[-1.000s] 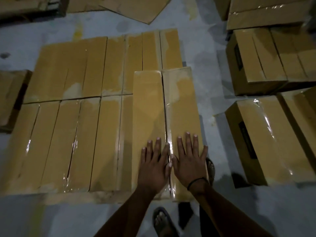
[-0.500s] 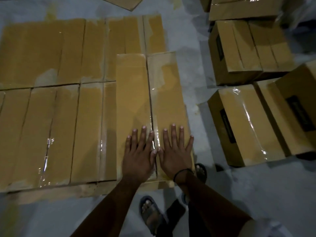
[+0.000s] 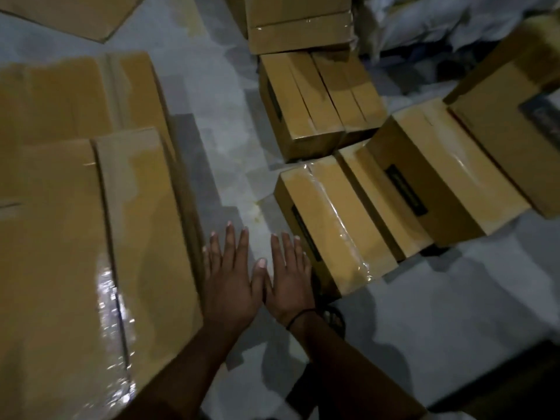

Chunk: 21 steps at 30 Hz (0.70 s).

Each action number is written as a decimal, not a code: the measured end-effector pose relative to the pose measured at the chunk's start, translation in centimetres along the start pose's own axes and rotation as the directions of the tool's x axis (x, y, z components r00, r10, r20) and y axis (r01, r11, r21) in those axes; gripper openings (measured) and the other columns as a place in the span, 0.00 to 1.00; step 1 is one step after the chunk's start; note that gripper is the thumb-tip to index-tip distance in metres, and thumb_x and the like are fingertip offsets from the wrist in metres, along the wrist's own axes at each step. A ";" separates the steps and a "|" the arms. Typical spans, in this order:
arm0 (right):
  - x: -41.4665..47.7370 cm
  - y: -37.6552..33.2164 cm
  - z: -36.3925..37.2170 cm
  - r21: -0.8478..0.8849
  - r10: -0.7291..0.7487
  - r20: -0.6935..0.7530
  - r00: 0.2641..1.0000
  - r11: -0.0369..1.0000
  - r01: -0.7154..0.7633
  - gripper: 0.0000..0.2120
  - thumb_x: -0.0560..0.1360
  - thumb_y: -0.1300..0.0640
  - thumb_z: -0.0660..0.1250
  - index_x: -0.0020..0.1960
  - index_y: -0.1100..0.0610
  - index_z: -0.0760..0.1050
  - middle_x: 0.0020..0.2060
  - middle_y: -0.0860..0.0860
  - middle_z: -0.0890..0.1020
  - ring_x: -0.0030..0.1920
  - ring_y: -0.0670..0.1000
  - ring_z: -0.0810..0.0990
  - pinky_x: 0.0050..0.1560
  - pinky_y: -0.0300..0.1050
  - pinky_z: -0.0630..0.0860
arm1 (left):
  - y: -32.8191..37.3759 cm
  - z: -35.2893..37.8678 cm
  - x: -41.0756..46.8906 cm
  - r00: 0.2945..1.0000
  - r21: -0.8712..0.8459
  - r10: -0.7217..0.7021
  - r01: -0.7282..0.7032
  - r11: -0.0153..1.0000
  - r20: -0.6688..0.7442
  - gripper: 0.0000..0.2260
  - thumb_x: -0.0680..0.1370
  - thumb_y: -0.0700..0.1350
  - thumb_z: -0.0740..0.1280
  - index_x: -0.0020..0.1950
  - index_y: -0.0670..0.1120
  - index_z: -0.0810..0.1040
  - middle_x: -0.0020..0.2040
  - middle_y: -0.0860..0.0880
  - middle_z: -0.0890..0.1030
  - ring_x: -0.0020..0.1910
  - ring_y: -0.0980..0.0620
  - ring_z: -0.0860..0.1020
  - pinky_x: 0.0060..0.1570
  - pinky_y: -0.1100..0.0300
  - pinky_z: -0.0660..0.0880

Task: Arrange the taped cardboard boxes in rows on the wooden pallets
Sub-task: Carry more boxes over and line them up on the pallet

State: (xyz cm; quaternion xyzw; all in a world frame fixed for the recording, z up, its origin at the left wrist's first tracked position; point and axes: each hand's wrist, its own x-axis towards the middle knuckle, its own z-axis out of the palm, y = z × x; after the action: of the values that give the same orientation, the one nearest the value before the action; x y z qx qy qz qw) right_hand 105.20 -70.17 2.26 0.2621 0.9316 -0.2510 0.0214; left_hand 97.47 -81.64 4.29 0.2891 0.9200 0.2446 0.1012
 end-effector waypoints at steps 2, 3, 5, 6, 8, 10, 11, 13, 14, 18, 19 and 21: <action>2.5 4.9 -1.6 0.014 0.021 0.006 1.000 1.000 -0.021 0.36 0.81 0.33 0.39 0.83 0.50 0.47 0.83 0.52 0.49 0.82 0.56 0.44 0.79 0.62 0.52 | 3.3 3.7 2.7 0.999 -0.045 -0.029 0.030 0.999 0.025 0.30 0.84 0.62 0.46 0.85 0.51 0.51 0.85 0.49 0.45 0.83 0.45 0.42 0.81 0.44 0.44; 4.1 7.7 -2.2 0.006 0.031 0.012 0.999 1.000 -0.031 0.37 0.81 0.32 0.38 0.83 0.50 0.47 0.83 0.53 0.50 0.82 0.56 0.46 0.79 0.62 0.52 | 4.7 5.8 4.1 0.998 -0.068 -0.048 0.050 0.996 0.039 0.31 0.84 0.63 0.45 0.85 0.52 0.50 0.85 0.50 0.44 0.83 0.46 0.42 0.81 0.45 0.43; 7.2 13.7 -3.2 -0.022 0.044 -0.014 0.999 0.999 -0.044 0.36 0.81 0.33 0.44 0.83 0.53 0.51 0.81 0.56 0.56 0.81 0.60 0.53 0.77 0.65 0.57 | 7.4 10.5 6.6 0.992 -0.113 -0.099 0.107 0.988 0.074 0.31 0.83 0.65 0.46 0.85 0.53 0.50 0.85 0.50 0.42 0.83 0.46 0.41 0.81 0.45 0.41; 8.6 17.0 -3.5 -0.045 0.058 -0.025 0.998 0.997 -0.059 0.35 0.82 0.35 0.48 0.82 0.54 0.54 0.80 0.58 0.59 0.80 0.62 0.56 0.75 0.65 0.61 | 8.5 13.0 7.7 0.987 -0.119 -0.126 0.137 0.983 0.097 0.32 0.83 0.65 0.46 0.84 0.53 0.51 0.85 0.50 0.42 0.83 0.45 0.41 0.81 0.45 0.41; 11.2 23.6 -3.6 -0.091 0.125 -0.006 0.992 0.988 -0.125 0.35 0.81 0.37 0.51 0.82 0.54 0.54 0.80 0.58 0.60 0.78 0.63 0.59 0.73 0.65 0.63 | 10.6 18.0 9.9 0.973 -0.117 -0.168 0.187 0.975 0.156 0.33 0.82 0.66 0.46 0.84 0.53 0.51 0.85 0.48 0.42 0.83 0.44 0.40 0.80 0.44 0.41; 14.1 29.8 -3.2 -0.146 0.186 0.046 0.982 0.973 -0.177 0.36 0.81 0.36 0.50 0.82 0.53 0.51 0.80 0.57 0.58 0.78 0.63 0.57 0.75 0.64 0.60 | 12.1 22.8 12.2 0.960 -0.098 -0.193 0.216 0.971 0.203 0.34 0.82 0.66 0.46 0.84 0.52 0.52 0.85 0.46 0.43 0.83 0.42 0.41 0.80 0.44 0.41; 15.4 32.6 -2.8 -0.182 0.198 0.074 0.977 0.966 -0.182 0.36 0.81 0.35 0.50 0.83 0.53 0.51 0.80 0.58 0.58 0.78 0.64 0.57 0.75 0.64 0.59 | 12.4 25.3 13.1 0.950 -0.088 -0.217 0.242 0.966 0.222 0.34 0.82 0.66 0.47 0.84 0.51 0.53 0.85 0.45 0.45 0.83 0.40 0.44 0.80 0.43 0.42; 17.9 37.4 -1.9 -0.250 0.217 0.148 0.965 0.952 -0.176 0.36 0.82 0.37 0.53 0.83 0.53 0.48 0.81 0.58 0.56 0.79 0.64 0.55 0.76 0.62 0.56 | 12.7 30.2 15.0 0.925 -0.093 -0.278 0.310 0.946 0.258 0.33 0.82 0.64 0.50 0.84 0.50 0.54 0.84 0.42 0.48 0.82 0.36 0.49 0.80 0.41 0.49; 19.1 39.7 -1.3 -0.276 0.239 0.180 0.954 0.943 -0.184 0.36 0.82 0.38 0.54 0.83 0.52 0.46 0.81 0.58 0.55 0.79 0.64 0.54 0.77 0.62 0.56 | 13.0 32.4 15.8 0.909 -0.091 -0.300 0.338 0.937 0.288 0.33 0.83 0.63 0.53 0.84 0.49 0.53 0.84 0.41 0.48 0.81 0.35 0.51 0.79 0.39 0.53; 24.2 45.3 0.9 -0.291 0.248 0.182 0.952 0.938 -0.189 0.35 0.81 0.39 0.58 0.82 0.51 0.52 0.79 0.59 0.58 0.77 0.64 0.59 0.73 0.63 0.62 | 13.1 38.3 19.2 0.850 -0.084 -0.395 0.448 0.890 0.349 0.33 0.83 0.60 0.60 0.84 0.51 0.52 0.83 0.38 0.45 0.80 0.33 0.53 0.75 0.40 0.59; 25.2 46.2 1.5 -0.291 0.224 0.182 0.957 0.942 -0.165 0.33 0.80 0.40 0.59 0.81 0.51 0.55 0.79 0.59 0.60 0.76 0.64 0.61 0.72 0.64 0.64 | 12.9 39.1 20.0 0.823 -0.096 -0.444 0.504 0.858 0.355 0.33 0.83 0.60 0.62 0.84 0.52 0.52 0.83 0.37 0.45 0.80 0.32 0.53 0.75 0.39 0.59; 26.8 47.8 2.5 -0.290 0.204 0.197 0.959 0.947 -0.141 0.31 0.79 0.41 0.61 0.79 0.50 0.59 0.76 0.59 0.63 0.74 0.65 0.65 0.69 0.66 0.66 | 12.1 40.7 21.0 0.776 -0.118 -0.516 0.587 0.801 0.362 0.35 0.81 0.60 0.65 0.84 0.54 0.53 0.82 0.35 0.45 0.78 0.29 0.54 0.72 0.38 0.63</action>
State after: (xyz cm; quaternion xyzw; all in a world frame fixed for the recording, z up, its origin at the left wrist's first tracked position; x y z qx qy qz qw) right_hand 105.72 -23.37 -26.31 0.3075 0.9221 -0.1454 0.1843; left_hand 99.54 -44.89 -25.50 0.0265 0.9024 0.2573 0.3446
